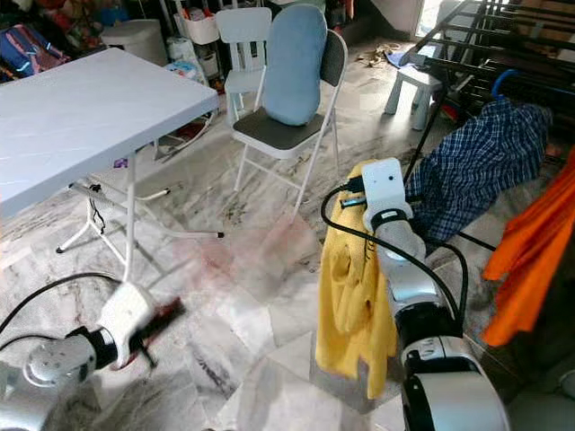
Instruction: Hang hanger
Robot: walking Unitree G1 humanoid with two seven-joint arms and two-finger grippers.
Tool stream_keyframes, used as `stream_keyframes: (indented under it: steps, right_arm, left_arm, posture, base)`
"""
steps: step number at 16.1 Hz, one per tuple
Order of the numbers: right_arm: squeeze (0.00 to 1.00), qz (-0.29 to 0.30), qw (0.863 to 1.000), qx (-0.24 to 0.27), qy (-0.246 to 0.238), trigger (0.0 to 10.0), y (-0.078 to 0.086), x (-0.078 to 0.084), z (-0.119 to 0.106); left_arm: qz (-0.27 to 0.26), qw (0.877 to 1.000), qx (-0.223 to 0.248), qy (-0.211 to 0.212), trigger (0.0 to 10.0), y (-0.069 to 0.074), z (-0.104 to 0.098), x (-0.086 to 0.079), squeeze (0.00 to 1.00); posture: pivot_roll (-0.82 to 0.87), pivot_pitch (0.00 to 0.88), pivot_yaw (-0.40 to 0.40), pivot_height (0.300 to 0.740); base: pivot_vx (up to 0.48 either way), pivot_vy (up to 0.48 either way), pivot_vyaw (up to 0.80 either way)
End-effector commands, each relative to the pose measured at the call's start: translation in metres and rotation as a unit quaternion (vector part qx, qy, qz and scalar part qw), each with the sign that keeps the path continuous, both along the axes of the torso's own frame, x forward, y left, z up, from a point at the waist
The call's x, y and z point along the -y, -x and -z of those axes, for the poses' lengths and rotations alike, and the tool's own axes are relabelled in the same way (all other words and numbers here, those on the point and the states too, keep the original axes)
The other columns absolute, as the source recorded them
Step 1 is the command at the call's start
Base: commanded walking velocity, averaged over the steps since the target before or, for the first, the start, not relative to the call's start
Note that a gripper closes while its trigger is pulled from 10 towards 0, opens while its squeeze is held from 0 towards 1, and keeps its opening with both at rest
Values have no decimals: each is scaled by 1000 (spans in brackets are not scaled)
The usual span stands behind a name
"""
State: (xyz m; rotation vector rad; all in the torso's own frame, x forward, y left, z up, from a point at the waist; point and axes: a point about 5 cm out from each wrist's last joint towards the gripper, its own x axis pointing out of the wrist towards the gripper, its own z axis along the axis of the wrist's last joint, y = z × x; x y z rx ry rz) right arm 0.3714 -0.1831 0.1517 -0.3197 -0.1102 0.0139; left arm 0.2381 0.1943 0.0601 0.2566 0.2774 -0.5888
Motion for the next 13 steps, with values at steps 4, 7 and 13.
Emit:
stream_keyframes:
  steps: [4, 7, 13]
  right_arm:
    - [0, -10, 999, 17, -27, 0, 3, 1, -3]
    - [0, -111, 992, 19, -62, 0, 16, -19, -1]
    - [0, -251, 966, 21, -66, 0, 40, -49, -9]
  left_arm:
    - [-199, 975, 78, 54, 0, -10, -7, 5, 0]
    - [-253, 959, 108, 62, 10000, -15, -8, 17, 0]
    - [-328, 933, 126, 76, 10000, -30, -14, 7, 0]
  posture:
    - [-185, 0, 42, 740]
    - [-188, 0, 48, 740]
    - [-195, 0, 69, 740]
  base:
    - [0, 0, 0]
    - [0, 0, 0]
    - [0, 0, 0]
